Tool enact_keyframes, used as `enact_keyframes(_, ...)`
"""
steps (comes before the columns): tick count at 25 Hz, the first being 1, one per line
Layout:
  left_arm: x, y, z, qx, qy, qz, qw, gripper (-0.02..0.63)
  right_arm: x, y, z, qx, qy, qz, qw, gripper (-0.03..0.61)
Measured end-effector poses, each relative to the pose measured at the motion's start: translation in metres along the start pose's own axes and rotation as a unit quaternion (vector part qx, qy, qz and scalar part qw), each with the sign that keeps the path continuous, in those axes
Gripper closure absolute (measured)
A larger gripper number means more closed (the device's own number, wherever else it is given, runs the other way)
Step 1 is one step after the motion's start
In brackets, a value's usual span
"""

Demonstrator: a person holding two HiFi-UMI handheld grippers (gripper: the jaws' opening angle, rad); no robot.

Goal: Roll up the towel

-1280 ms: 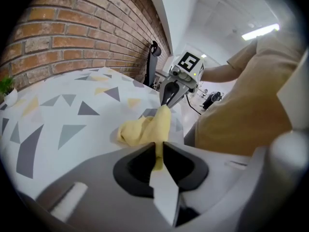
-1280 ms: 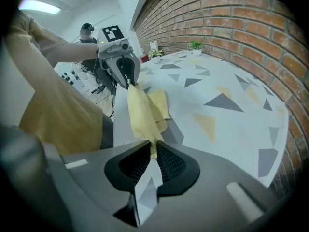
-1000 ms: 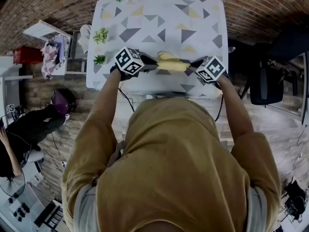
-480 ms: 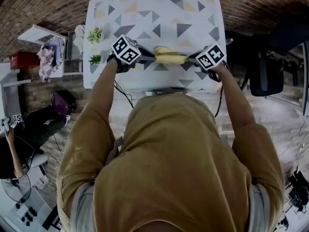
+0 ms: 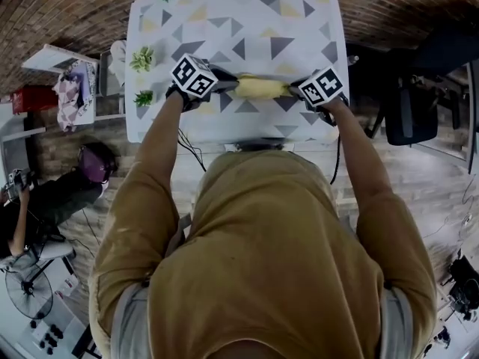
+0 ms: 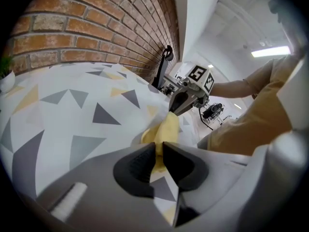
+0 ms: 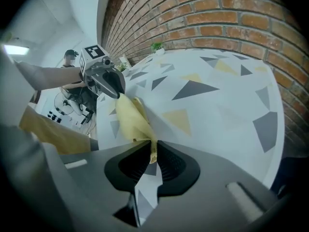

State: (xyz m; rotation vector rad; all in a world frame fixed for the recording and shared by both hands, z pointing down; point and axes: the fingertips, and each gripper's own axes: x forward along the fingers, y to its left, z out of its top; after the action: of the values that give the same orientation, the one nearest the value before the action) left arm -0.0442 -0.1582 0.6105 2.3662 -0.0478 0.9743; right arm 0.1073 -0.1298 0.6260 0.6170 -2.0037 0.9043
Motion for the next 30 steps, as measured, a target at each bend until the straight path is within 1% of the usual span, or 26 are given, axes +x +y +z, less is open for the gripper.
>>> enact_keyframes(3,0.002,0.0,0.001,0.002,-0.016,0.01,0.9998,0.502,-0.002,-0.003,0.0,0.0,-0.008,-0.016,1.0,0.534)
enact_keyframes(7,0.005,0.005,0.001,0.023,-0.031,0.048,0.9981,0.503,-0.002,-0.004,-0.003,-0.001,-0.015,-0.038,0.999,0.534)
enact_keyframes(12,0.007,0.005,0.001,0.075,-0.014,0.105,0.9915,0.506,0.001,-0.005,-0.005,-0.011,-0.028,-0.08,0.996,0.534)
enact_keyframes(15,0.01,0.003,-0.003,0.108,0.01,0.141,0.9841,0.509,0.001,-0.006,-0.003,-0.017,-0.033,-0.101,0.994,0.534)
enact_keyframes(17,0.009,0.003,-0.002,0.12,0.013,0.164,0.979,0.509,0.003,-0.006,-0.002,-0.033,-0.03,-0.117,0.992,0.534)
enact_keyframes(22,0.008,-0.001,0.004,0.128,0.012,0.194,0.9725,0.509,0.003,-0.009,0.0,-0.048,-0.027,-0.145,0.988,0.532)
enact_keyframes(26,0.01,0.001,0.005,0.121,0.01,0.208,0.9704,0.509,0.001,-0.013,0.003,-0.063,-0.023,-0.157,0.985,0.532)
enact_keyframes(30,0.012,0.008,0.009,0.122,0.012,0.231,0.9652,0.508,-0.001,-0.018,0.009,-0.087,-0.02,-0.172,0.981,0.532)
